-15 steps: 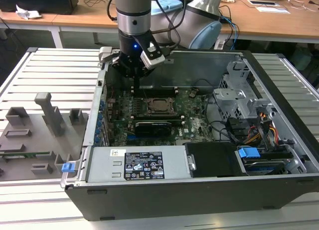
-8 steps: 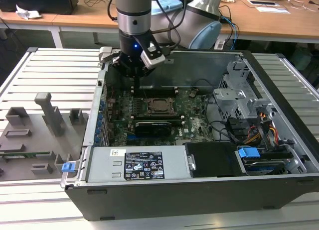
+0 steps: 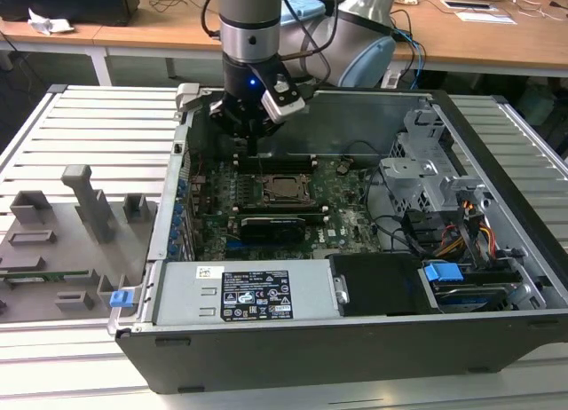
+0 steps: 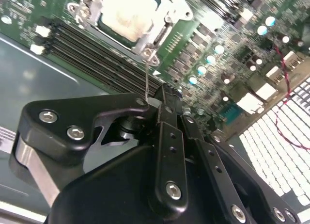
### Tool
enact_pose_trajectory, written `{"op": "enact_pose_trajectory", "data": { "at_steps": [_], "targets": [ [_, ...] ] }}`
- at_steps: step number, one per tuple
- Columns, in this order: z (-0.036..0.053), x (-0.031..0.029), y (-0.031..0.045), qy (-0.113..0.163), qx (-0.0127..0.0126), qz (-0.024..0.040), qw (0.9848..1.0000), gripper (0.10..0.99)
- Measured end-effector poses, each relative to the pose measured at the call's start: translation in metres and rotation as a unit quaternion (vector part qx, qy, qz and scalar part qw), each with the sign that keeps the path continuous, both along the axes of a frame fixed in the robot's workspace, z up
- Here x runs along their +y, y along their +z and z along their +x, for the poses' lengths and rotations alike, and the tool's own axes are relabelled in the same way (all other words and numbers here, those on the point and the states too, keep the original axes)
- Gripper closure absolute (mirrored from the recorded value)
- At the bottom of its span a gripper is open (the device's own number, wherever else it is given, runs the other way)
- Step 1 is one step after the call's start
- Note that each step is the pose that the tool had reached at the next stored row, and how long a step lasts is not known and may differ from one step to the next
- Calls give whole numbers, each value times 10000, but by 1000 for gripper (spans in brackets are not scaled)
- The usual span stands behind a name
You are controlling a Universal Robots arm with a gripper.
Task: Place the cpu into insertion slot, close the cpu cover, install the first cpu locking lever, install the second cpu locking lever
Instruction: 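Install the first cpu locking lever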
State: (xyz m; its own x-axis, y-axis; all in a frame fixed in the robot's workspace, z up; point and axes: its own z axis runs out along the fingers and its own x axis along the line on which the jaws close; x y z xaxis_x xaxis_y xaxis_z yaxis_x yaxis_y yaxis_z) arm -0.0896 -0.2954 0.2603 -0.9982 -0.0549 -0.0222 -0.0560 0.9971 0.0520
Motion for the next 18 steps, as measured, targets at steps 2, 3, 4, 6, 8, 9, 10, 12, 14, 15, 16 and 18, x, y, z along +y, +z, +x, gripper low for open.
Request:
{"op": "enact_pose_trajectory", "data": {
  "at_steps": [2, 3, 4, 6, 8, 9, 10, 12, 14, 15, 16, 18],
  "targets": [
    [53, 0, 0, -1, 0, 0, 10000, 980],
    [77, 0, 0, -1, 0, 0, 10000, 980],
    [122, 0, 0, 0, 0, 0, 10000, 980],
    [197, 0, -2, -1, 0, 0, 10000, 980],
    [249, 0, -5, -1, 0, 0, 10000, 980],
    [276, 0, -6, -1, 0, 0, 10000, 980],
    [298, 0, -8, 0, 0, 0, 10000, 980],
    [312, 0, -10, 0, 0, 0, 10000, 980],
    [315, 0, -13, -1, 0, 3, 10000, 980],
    [315, 0, -14, 0, 0, 24, 10000, 980],
    [315, -3, -15, -1, 0, 119, 9999, 980],
    [315, -12, -17, -1, 0, 237, 9997, 980]
  ]
}}
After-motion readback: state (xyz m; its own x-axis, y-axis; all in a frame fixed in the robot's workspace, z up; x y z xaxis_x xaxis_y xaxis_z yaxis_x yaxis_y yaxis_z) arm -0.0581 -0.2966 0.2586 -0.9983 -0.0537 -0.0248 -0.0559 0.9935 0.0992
